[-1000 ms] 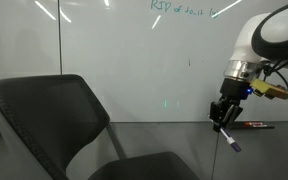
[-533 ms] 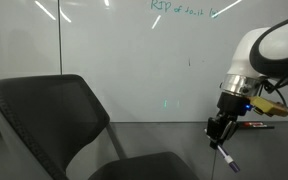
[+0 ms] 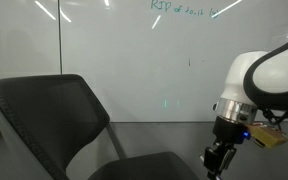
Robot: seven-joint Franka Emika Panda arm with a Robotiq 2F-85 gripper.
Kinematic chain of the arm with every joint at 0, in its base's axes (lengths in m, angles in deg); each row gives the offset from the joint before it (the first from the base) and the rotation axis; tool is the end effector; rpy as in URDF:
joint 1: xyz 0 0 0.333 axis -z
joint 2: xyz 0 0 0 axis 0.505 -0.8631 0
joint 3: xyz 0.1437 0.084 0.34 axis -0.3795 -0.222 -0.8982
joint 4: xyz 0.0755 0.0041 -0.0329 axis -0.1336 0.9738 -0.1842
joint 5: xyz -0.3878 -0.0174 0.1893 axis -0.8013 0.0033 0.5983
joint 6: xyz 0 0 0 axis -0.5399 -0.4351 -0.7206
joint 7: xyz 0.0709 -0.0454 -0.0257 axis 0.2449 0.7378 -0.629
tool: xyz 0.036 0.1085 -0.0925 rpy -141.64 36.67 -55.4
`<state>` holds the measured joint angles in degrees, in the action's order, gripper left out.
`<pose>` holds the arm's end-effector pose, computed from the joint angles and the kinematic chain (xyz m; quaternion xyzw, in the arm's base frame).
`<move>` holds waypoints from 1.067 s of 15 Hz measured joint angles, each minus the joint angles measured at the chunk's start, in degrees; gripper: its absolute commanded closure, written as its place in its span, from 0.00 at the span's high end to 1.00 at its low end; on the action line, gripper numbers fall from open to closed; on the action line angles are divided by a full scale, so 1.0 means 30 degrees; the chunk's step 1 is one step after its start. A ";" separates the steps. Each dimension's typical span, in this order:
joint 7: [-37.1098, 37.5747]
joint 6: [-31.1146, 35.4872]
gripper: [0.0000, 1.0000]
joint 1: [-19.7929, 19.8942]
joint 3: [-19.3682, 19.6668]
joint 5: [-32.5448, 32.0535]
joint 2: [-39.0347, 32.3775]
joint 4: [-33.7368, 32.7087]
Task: Use the marker on the chair to draw on the white board
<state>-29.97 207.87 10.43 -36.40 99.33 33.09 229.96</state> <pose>0.3791 0.2253 0.2727 -0.9872 -0.1241 -0.0300 0.0952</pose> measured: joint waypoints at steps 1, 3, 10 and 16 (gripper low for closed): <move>-0.0025 0.0254 0.08 -0.0065 -0.0208 0.0002 -0.0437 -0.0033; -0.0055 0.0854 0.08 -0.0163 -0.0714 0.0003 -0.1371 -0.0103; -0.0014 0.2969 0.08 -0.0186 -0.1999 -0.1058 -0.5372 -0.1272; 0.0364 0.3589 0.08 -0.0021 -0.1856 -0.3832 -0.8643 -0.3369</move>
<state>-28.88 218.63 10.37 -41.97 87.84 7.16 219.86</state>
